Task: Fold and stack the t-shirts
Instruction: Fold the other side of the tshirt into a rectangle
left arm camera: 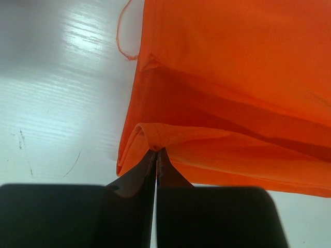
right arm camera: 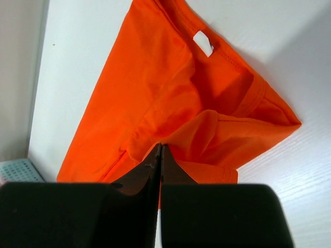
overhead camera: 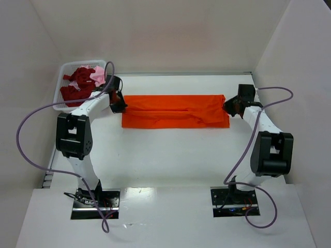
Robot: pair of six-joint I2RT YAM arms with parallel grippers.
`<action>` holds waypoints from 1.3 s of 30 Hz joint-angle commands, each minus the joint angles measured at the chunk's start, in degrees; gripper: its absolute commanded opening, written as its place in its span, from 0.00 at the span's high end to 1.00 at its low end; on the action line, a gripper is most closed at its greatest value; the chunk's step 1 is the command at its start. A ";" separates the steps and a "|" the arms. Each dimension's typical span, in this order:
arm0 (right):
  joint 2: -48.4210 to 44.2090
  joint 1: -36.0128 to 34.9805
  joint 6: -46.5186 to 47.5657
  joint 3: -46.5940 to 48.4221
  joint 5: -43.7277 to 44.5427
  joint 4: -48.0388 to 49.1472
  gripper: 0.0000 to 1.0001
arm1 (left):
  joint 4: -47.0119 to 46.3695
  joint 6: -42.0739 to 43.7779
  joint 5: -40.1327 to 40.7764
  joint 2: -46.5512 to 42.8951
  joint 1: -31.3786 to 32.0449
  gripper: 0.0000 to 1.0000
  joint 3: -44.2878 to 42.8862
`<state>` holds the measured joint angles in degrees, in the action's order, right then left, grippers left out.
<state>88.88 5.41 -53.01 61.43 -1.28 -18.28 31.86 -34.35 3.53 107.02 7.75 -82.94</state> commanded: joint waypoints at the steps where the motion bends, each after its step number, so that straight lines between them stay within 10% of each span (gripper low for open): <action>1: 2.43 0.39 0.63 2.99 0.40 3.43 0.99 | -0.92 1.74 -0.37 2.48 -0.37 1.00 -3.63; 34: 15.79 0.39 1.69 11.43 -1.45 7.47 0.99 | -1.45 4.47 -1.51 11.62 -4.41 1.00 -12.16; 39: 16.94 0.39 2.82 11.43 -2.59 9.05 0.99 | -1.45 3.85 -0.28 11.63 -4.41 0.84 -12.16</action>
<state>105.21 5.41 -51.92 70.02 -3.84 -12.91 31.14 -31.46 2.13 118.30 3.86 -93.38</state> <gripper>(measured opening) 0.011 0.152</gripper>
